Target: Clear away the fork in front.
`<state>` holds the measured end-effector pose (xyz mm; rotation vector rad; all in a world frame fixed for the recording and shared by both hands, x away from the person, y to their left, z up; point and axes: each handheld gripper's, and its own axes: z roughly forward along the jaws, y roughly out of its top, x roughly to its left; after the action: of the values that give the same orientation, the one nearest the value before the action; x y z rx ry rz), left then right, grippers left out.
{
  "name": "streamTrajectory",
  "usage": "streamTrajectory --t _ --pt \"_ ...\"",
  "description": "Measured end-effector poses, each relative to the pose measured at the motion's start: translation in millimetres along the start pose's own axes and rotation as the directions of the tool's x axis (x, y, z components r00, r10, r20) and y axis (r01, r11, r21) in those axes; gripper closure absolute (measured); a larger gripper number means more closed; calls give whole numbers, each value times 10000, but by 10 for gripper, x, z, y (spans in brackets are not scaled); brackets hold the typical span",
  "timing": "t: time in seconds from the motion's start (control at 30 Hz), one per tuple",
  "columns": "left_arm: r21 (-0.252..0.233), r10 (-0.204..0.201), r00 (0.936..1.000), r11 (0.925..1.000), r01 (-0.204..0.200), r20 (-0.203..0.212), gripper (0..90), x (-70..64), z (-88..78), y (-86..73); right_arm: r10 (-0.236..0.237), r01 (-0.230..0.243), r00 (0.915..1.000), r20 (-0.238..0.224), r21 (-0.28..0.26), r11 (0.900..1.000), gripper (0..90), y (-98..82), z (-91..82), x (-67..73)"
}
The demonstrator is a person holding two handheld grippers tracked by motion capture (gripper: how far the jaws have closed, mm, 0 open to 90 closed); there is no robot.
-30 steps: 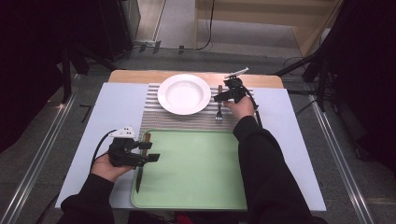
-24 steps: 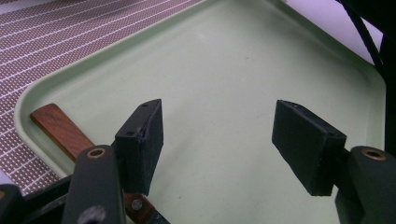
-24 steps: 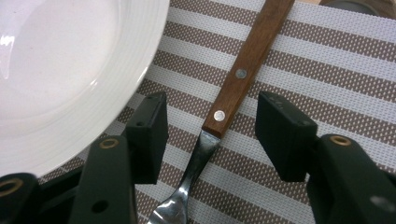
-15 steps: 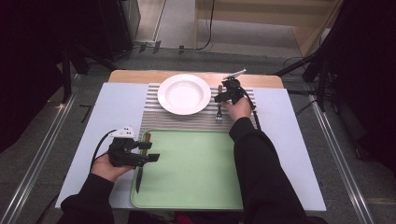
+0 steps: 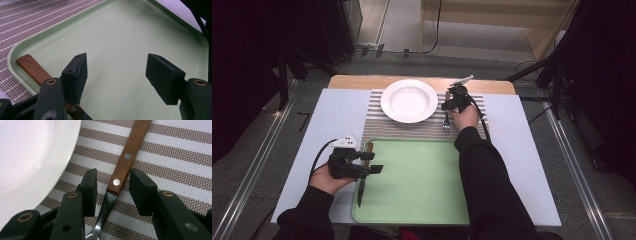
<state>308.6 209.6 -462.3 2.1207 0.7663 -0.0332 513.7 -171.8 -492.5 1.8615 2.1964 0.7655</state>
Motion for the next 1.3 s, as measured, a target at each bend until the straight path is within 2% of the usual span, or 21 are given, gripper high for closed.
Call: streamTrajectory --t 0.3,0.47,0.67,0.77,0.93,1.13,1.3 --pt "8 7 10000 10000 -7 -12 330 -2 1 0 104 -92 9973 721 -160 9998 586 -22 15 92" --pt "16 0 10000 10000 0 -24 330 -1 0 0 215 -197 9964 826 -230 9995 603 -31 15 102" --pt "14 14 10000 10000 -14 -15 330 -3 5 0 182 -144 9929 1179 -329 9994 617 -44 26 143" --pt "27 29 10000 10000 -29 -51 330 -5 5 0 188 -138 9906 1355 -378 9992 657 -52 28 152" --pt "51 31 10000 10000 -31 -41 330 -2 9 -1 503 -420 9883 1441 -604 9973 676 -78 33 154" --pt "65 44 10000 10000 -43 -51 330 -3 10 -2 1006 -867 9809 1668 -886 9923 729 -107 40 184" --pt "67 37 10000 10000 -37 -38 330 5 6 -3 1081 -933 9792 1720 -916 9914 750 -109 40 180"
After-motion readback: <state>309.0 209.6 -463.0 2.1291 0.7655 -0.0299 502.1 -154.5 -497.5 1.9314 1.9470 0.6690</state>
